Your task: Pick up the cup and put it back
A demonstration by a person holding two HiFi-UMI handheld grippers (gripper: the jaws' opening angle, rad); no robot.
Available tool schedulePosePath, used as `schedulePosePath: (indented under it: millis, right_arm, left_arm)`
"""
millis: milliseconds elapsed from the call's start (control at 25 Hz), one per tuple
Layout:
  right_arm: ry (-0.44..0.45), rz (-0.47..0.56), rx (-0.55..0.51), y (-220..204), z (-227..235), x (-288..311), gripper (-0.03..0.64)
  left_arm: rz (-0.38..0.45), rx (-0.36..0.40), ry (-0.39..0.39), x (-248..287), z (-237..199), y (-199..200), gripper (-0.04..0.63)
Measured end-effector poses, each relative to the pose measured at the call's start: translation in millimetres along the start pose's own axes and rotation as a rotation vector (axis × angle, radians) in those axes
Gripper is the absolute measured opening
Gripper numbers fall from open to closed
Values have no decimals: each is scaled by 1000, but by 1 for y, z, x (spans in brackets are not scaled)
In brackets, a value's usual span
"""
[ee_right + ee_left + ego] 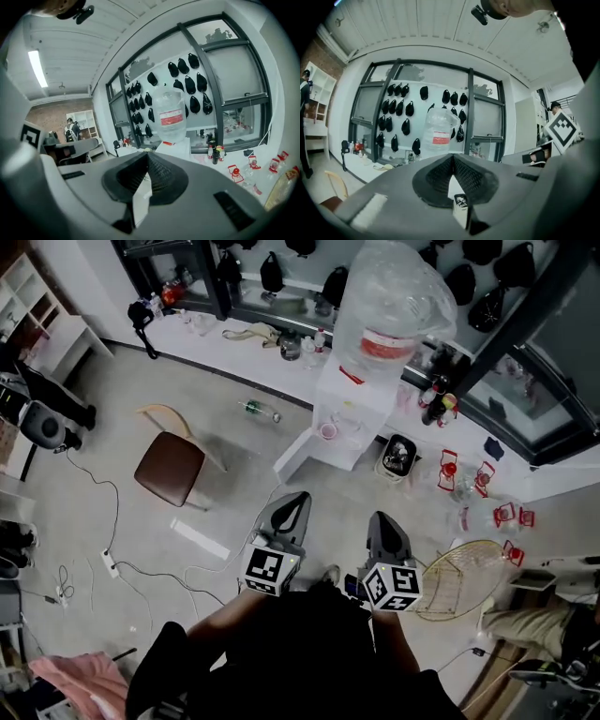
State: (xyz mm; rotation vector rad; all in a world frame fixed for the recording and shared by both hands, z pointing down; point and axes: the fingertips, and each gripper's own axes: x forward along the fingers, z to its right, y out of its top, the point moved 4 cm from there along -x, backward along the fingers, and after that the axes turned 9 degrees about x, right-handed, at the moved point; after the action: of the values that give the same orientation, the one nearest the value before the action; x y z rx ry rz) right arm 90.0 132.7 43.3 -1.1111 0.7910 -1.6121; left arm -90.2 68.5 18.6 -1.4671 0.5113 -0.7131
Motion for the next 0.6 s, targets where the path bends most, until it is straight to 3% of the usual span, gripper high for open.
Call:
schedulePosePath:
  millis: [200,600]
  right_arm:
    - [-30,66,-1,0,-13,-20,-5]
    - [-59,31,6,-18,-13,-28,-6]
  left_arm:
    - [11,4,-55,-4,2,-1,8]
    - [-2,-23,-68,-8,6,-11,8]
